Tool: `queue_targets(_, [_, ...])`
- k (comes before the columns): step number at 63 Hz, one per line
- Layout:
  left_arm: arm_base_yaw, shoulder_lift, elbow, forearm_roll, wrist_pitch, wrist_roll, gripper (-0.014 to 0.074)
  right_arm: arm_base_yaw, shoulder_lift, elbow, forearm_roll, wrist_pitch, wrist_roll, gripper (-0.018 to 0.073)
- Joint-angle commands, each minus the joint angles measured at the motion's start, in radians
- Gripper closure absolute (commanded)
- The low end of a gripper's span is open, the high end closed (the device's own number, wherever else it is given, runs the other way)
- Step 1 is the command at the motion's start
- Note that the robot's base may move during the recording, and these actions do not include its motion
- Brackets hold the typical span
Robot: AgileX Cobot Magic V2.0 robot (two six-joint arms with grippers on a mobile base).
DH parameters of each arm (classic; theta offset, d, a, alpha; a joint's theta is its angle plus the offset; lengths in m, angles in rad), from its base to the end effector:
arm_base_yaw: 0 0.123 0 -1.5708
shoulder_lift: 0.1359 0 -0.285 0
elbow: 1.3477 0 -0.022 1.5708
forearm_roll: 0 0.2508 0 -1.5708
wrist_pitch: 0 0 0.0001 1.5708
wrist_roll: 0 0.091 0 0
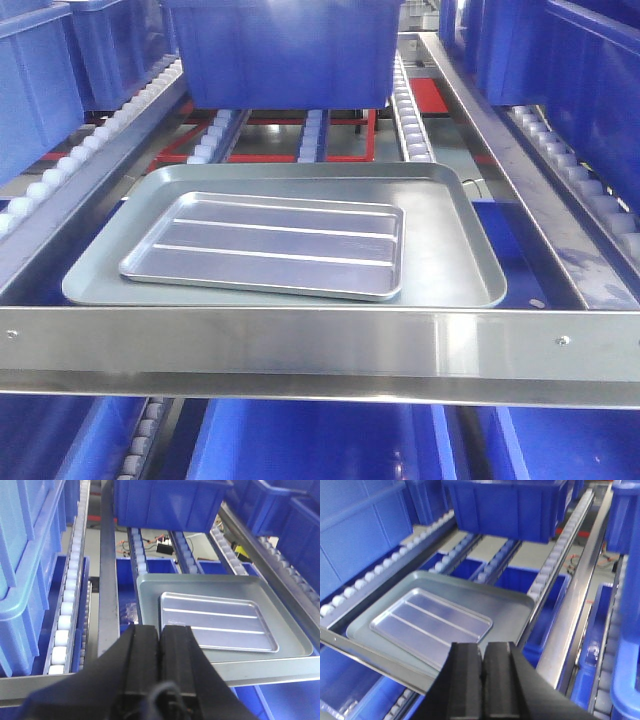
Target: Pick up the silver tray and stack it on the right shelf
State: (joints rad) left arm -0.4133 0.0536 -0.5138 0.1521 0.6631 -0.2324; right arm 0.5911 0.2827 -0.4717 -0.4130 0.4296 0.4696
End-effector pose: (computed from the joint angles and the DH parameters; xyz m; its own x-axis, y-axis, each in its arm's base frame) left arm 0.0152 0.0026 0.3160 -0.1352 -0.0624 -0.9888 0.3017 0.9480 -0.1011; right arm 0.0616 0.0230 0.3175 -0.1371 0.0153 -0.9904 -0.4009 0.9135 0.0696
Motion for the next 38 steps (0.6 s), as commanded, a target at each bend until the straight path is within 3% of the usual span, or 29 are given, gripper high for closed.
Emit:
queue_targets(1, [0.000, 0.010, -0.025, -0.005, -0.076, 0.000, 0.0688, 0.001, 0.003, -0.025, -0.032, -0.084, -0.006, 0.0506])
queue_targets(35, [0.004, 0.010, -0.016, -0.005, -0.072, 0.000, 0.0688, 0.001, 0.003, -0.025, -0.032, -0.084, -0.006, 0.0506])
queue_targets(38, [0.026, 0.010, -0.013, 0.026, -0.056, 0.000, 0.0688, 0.001, 0.003, -0.025, -0.032, -0.084, -0.006, 0.0506])
